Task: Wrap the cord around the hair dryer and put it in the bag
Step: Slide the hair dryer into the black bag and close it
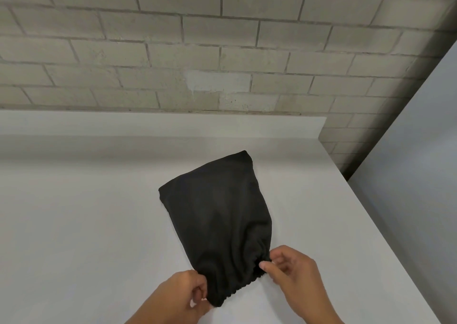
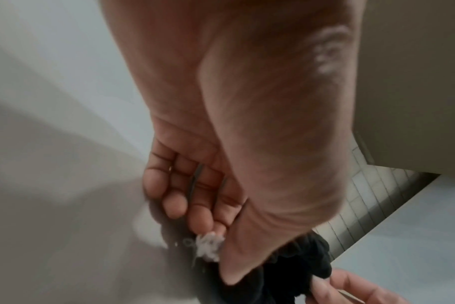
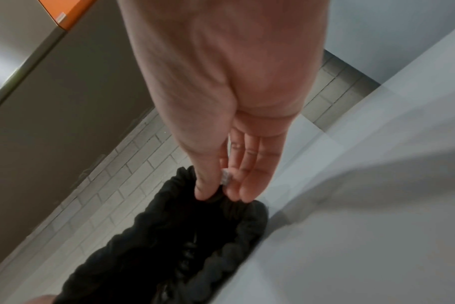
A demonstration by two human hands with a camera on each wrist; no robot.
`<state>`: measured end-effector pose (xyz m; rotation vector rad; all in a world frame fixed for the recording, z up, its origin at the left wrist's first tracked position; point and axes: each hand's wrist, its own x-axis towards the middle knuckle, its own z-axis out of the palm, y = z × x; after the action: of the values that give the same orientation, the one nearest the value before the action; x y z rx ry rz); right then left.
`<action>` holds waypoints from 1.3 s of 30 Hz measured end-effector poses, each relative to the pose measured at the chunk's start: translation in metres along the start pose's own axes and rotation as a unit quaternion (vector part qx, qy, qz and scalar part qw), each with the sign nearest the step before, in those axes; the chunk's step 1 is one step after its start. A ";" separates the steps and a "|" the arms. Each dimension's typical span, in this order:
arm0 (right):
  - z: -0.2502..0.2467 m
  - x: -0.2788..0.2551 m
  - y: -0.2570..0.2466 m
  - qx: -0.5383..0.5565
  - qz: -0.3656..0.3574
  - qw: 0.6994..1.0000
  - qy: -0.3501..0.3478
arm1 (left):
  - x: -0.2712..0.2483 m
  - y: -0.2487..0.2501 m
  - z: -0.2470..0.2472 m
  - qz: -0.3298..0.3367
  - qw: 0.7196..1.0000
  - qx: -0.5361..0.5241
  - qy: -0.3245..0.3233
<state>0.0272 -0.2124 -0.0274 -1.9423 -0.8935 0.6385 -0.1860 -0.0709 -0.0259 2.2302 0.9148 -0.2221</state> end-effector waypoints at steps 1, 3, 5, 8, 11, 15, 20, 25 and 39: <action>-0.003 -0.002 0.003 -0.018 -0.010 1.000 -0.005 | -0.003 0.000 -0.003 0.010 1.000 0.011 0.009; -0.016 -0.005 0.007 -0.035 -0.024 0.999 0.004 | -0.013 -0.003 -0.012 0.029 0.999 0.026 0.036; -0.033 -0.008 0.011 -0.053 -0.032 0.998 0.006 | -0.021 -0.012 -0.021 0.041 0.998 0.013 0.053; -0.053 -0.014 0.019 -0.112 -0.051 0.992 -0.026 | -0.028 -0.030 -0.026 0.054 0.997 0.014 0.049; -0.060 -0.019 0.025 -0.159 -0.069 0.984 -0.048 | -0.033 -0.043 -0.029 0.066 0.996 0.015 0.066; -0.080 -0.027 0.038 -0.206 -0.084 0.975 -0.013 | -0.045 -0.069 -0.041 0.053 0.992 -0.009 0.111; -0.098 -0.035 0.048 -0.236 -0.028 0.971 -0.027 | -0.057 -0.094 -0.048 0.014 0.989 -0.021 0.148; -0.097 -0.033 0.037 -0.165 0.005 0.986 -0.034 | -0.055 -0.074 -0.048 0.033 0.980 -0.072 0.185; 0.001 0.028 -0.067 0.065 -0.061 0.996 0.018 | 0.026 0.008 -0.046 0.073 0.967 -0.108 0.219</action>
<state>0.0206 -0.1661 0.0280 -1.7640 -0.9174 0.5736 -0.1659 -0.0300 0.0022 2.1633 0.9403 0.4366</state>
